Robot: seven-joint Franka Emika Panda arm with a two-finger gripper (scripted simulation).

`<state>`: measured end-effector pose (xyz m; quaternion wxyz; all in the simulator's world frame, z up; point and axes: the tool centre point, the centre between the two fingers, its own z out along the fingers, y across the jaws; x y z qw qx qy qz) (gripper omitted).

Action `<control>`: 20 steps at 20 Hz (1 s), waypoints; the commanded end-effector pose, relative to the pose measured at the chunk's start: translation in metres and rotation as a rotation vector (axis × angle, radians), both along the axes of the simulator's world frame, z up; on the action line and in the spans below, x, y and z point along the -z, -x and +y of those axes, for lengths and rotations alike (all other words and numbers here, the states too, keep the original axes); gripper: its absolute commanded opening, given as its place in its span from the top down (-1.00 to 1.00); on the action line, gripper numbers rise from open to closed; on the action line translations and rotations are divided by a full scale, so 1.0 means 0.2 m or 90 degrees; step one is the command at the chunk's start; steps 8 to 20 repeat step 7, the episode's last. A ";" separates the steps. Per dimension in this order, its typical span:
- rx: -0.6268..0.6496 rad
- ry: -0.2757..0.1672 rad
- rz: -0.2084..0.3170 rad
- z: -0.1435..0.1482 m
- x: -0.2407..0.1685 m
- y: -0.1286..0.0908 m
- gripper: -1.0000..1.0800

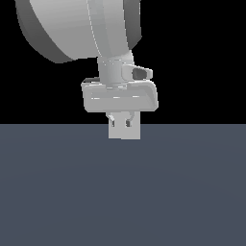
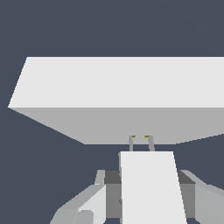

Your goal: Plug the charger into the wall socket.

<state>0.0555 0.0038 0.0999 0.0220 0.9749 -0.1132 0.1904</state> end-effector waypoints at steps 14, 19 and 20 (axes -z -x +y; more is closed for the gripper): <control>0.000 0.000 0.000 -0.01 0.00 -0.06 1.00; 0.000 0.000 0.000 -0.01 0.00 -0.06 1.00; 0.000 0.000 0.000 -0.01 0.00 -0.06 1.00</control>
